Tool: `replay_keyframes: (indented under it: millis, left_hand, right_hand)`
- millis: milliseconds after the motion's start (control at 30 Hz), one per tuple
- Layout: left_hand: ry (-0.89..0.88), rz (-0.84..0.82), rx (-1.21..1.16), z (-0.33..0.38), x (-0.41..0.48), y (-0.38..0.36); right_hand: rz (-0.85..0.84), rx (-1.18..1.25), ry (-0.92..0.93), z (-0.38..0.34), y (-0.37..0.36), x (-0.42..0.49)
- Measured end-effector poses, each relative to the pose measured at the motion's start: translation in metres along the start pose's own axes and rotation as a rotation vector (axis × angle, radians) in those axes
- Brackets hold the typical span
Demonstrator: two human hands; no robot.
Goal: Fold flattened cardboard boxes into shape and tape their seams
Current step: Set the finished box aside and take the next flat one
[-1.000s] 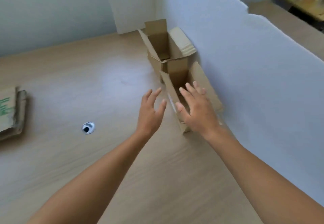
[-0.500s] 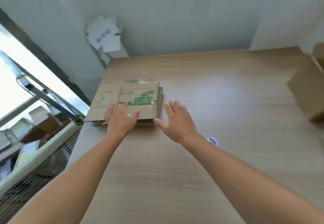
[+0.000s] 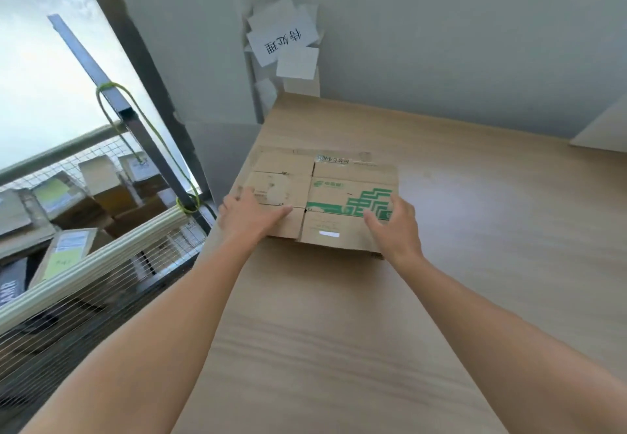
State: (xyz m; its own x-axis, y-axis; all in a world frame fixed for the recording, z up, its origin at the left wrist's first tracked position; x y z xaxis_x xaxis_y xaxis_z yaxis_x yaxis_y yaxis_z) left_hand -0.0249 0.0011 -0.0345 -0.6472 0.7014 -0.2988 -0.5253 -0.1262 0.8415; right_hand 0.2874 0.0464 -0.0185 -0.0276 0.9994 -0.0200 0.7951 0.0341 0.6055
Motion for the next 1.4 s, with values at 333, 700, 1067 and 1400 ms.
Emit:
replay_keyframes:
  millis: [333,700,1067,1400]
  left_hand:
    - [-0.024,-0.218,-0.262,-0.106,-0.270,-0.052]
    - [0.004,-0.279,0.137,-0.155,-0.454,-0.119]
    - [-0.071,-0.259,0.398,-0.143,-0.468,-0.143]
    - [-0.108,-0.254,0.411,-0.138,-0.472,-0.141]
  right_hand:
    - [0.065,0.180,-0.205,0.093,0.131,-0.278]
    - [-0.126,-0.222,-0.594,0.214,0.169,-0.464]
    - [0.000,0.007,-0.508,0.218,0.174,-0.476]
    - [0.069,0.176,-0.506,0.219,0.179,-0.478]
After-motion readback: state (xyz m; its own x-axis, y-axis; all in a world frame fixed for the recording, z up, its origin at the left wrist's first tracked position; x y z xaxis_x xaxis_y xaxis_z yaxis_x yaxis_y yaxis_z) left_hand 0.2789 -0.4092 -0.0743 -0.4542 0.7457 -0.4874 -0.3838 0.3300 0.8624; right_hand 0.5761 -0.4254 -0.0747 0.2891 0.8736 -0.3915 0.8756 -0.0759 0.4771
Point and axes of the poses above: each hand's wrist, its own x-axis towards the middle knuckle, its own y-axis out of the back of the hand, z = x × y, the point moved 7 cm from there along x, towards the middle knuckle, and after that the axes turned 7 degrees about y, right-handed, at the moved point
